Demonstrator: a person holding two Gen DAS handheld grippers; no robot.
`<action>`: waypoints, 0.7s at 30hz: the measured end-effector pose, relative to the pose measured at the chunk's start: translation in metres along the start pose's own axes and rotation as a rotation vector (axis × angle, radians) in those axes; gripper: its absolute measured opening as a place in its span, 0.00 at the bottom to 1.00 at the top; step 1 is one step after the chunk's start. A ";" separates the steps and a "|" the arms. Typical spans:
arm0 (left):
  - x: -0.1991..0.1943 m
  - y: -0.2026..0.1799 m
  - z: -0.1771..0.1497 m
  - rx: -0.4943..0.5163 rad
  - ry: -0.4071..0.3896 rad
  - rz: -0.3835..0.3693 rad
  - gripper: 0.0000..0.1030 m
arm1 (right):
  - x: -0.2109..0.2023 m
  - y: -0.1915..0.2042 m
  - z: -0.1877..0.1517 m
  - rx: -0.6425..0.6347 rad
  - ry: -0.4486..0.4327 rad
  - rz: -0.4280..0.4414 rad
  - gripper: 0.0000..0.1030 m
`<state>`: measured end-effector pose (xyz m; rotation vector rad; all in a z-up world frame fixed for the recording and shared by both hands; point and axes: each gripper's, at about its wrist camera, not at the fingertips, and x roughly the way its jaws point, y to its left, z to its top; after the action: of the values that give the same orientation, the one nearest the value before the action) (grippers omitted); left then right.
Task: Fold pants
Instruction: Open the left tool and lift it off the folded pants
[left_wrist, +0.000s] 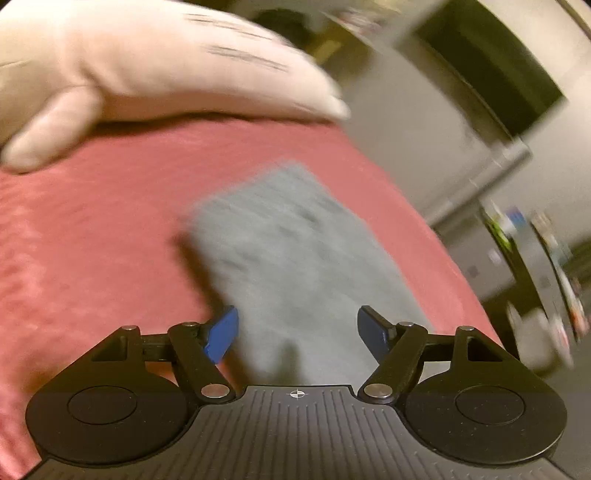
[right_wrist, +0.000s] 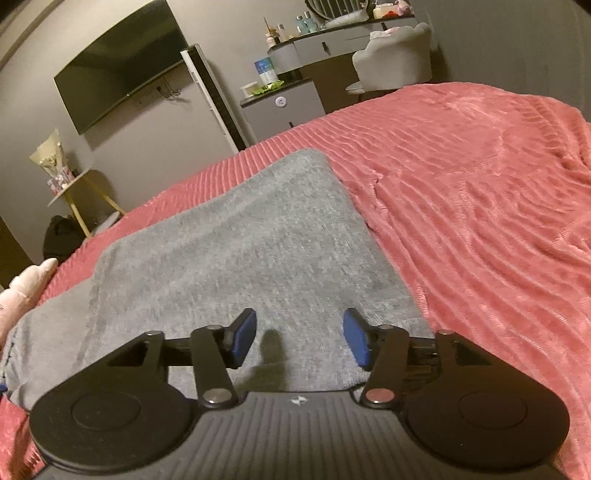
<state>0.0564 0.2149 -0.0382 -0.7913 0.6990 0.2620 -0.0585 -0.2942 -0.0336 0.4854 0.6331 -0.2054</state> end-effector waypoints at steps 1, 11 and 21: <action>0.000 0.011 0.004 -0.017 -0.009 0.014 0.75 | -0.001 0.000 0.000 0.005 -0.003 0.002 0.53; 0.049 0.038 0.001 -0.093 0.085 -0.098 0.74 | -0.003 -0.002 -0.004 0.050 -0.023 0.011 0.56; 0.072 0.038 0.004 -0.104 0.058 -0.143 0.37 | 0.002 0.008 -0.008 -0.002 -0.030 0.002 0.69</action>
<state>0.0942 0.2410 -0.1056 -0.9466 0.6836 0.1470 -0.0584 -0.2829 -0.0373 0.4806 0.6030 -0.2098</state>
